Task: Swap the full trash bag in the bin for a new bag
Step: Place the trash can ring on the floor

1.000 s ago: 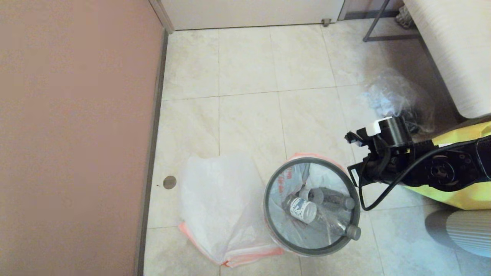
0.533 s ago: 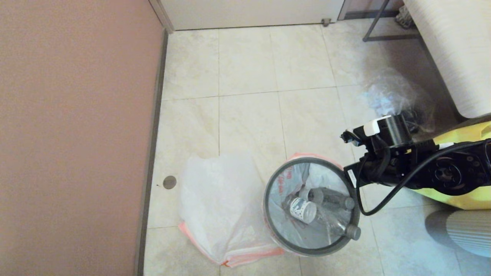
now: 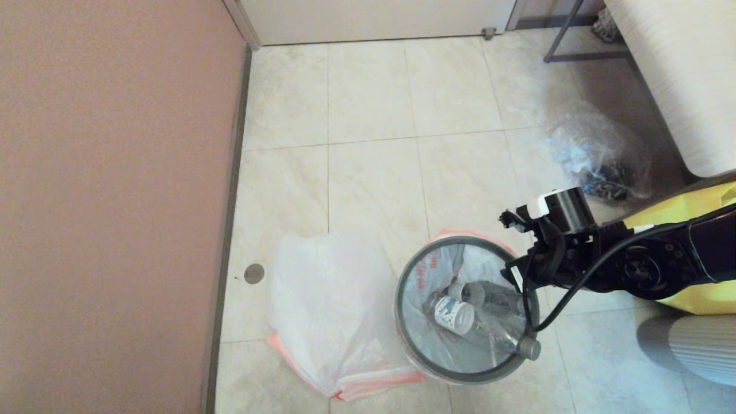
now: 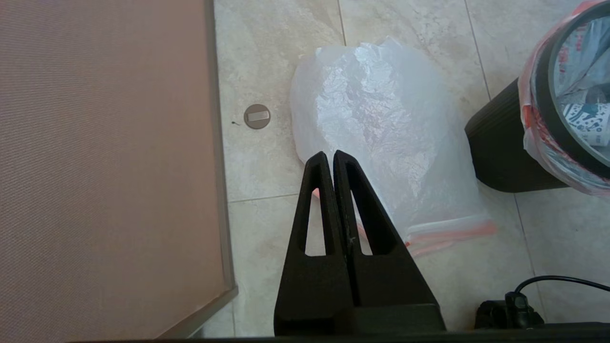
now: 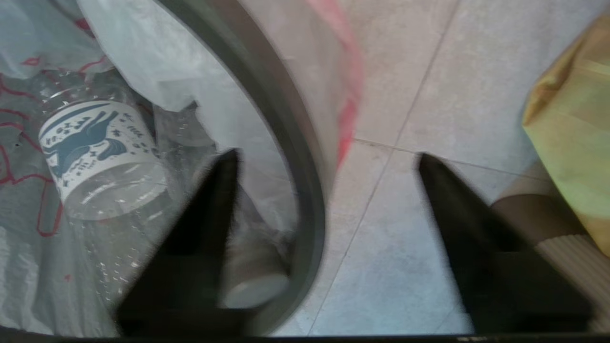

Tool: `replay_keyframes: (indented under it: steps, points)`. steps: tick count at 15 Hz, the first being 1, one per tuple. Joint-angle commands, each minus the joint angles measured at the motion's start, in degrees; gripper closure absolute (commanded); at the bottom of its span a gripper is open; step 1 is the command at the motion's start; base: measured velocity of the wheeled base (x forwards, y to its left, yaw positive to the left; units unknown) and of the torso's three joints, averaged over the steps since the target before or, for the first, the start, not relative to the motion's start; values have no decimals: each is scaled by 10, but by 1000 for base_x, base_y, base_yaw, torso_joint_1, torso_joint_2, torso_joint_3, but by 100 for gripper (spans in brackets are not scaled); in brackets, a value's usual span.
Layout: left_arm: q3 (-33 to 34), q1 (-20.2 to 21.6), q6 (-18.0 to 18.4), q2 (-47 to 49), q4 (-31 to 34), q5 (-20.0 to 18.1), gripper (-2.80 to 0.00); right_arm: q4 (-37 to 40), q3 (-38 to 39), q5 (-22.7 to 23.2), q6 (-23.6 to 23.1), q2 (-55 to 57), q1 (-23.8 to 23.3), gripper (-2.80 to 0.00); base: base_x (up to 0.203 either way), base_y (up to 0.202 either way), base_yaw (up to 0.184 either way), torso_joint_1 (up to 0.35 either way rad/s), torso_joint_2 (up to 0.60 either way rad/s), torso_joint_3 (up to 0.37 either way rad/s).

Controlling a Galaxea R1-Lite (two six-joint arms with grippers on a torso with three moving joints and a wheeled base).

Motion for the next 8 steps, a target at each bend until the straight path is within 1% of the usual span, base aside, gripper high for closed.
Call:
replay_keyframes:
  steps: [1, 3, 8]
  points:
    - [4, 0, 0, 1, 0, 0, 0, -2, -3, -1, -1, 11, 0, 0, 0, 0, 0, 0, 0, 0]
    - [4, 0, 0, 1, 0, 0, 0, -15, -4, -2, -2, 10, 1, 0, 0, 0, 0, 0, 0, 0]
    - [4, 0, 0, 1, 0, 0, 0, -10, 4, -19, -2, -19, 6, 0, 0, 0, 0, 0, 0, 0]
